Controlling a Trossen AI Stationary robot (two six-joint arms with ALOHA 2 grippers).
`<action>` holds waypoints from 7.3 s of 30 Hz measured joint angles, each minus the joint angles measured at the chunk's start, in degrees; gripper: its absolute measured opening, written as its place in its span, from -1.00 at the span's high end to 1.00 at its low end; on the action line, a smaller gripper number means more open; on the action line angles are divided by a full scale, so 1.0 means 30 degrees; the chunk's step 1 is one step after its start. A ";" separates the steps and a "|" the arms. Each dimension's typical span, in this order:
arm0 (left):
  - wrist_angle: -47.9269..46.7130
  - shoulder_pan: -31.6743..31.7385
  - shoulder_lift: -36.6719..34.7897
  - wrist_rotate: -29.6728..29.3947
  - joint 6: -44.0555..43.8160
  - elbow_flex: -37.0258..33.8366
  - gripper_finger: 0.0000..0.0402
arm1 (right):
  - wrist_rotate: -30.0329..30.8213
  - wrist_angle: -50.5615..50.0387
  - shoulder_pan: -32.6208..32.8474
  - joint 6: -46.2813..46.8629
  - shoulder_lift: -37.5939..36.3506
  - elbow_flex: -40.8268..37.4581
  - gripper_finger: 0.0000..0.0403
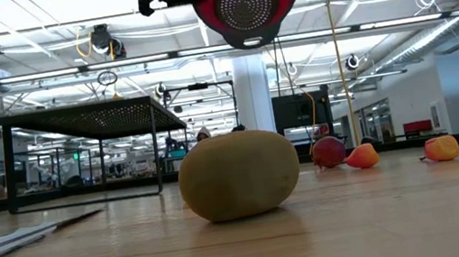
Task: Pick & Place Fruit
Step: Put the red strainer bowl on the shelf
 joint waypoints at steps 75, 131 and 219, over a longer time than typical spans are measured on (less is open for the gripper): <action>-2.7661 1.3581 -0.3321 1.7431 -1.2950 0.6091 0.98 | -1.2529 -1.8625 -0.0276 0.1110 -0.8843 -0.0007 1.00; -3.1744 1.9579 -0.1450 1.8872 -1.0910 0.6062 0.98 | -1.4377 -1.9837 -0.1355 0.0998 -1.1278 -0.0015 1.00; -3.1036 2.0631 -0.1554 1.9500 -0.8044 0.4670 -0.01 | -1.4214 -1.9812 -0.1355 0.1464 -1.1280 -0.0015 1.00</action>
